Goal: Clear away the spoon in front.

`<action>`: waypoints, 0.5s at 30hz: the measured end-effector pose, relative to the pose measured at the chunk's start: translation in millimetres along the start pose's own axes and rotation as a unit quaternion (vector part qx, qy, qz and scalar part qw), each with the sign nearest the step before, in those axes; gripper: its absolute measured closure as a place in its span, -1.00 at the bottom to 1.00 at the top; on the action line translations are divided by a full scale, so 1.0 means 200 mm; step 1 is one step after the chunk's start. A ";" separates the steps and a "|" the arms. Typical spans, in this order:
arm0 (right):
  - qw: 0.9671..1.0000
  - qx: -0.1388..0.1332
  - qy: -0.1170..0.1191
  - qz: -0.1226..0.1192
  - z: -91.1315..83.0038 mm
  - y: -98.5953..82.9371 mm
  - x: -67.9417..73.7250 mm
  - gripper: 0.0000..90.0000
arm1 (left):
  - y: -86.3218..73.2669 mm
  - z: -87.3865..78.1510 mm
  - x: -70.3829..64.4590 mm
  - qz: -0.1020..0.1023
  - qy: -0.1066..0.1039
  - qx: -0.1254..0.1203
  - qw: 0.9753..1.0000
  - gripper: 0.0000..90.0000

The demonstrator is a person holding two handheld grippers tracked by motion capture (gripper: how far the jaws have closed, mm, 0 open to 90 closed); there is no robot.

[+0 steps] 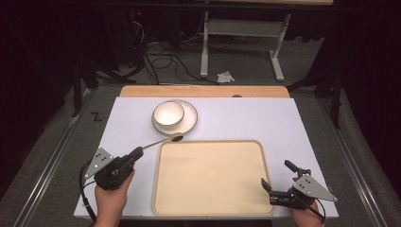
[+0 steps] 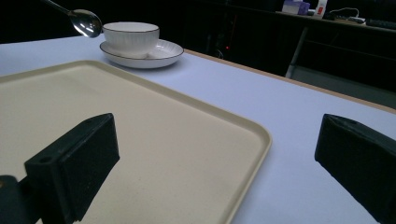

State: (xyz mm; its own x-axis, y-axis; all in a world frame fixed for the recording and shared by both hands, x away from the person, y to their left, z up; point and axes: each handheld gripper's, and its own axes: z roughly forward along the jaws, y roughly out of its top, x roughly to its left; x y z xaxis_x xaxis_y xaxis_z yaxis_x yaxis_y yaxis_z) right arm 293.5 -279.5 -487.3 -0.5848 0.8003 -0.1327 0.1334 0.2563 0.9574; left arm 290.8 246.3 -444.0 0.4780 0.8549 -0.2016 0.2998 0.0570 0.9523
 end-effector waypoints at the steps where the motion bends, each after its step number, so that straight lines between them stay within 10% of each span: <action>1: 1.000 0.000 -0.001 0.002 0.00 0.00 0.00 -0.99 | 0.00 0.00 0.00 0.000 0.001 0.001 1.000 0.99; 15: 1.000 -0.001 0.002 0.001 0.00 -0.01 -0.01 -0.99 | -0.02 0.05 -0.10 -0.005 -0.048 0.010 0.999 0.99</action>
State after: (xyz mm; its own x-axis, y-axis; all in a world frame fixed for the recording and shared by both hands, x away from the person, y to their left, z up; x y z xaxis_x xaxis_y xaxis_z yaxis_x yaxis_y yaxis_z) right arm 294.0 -280.9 -489.0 -0.5877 0.7987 -0.1295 0.1340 0.2538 0.9579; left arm 287.5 223.6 -446.7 0.5507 0.8015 -0.2330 0.3217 0.0538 0.9453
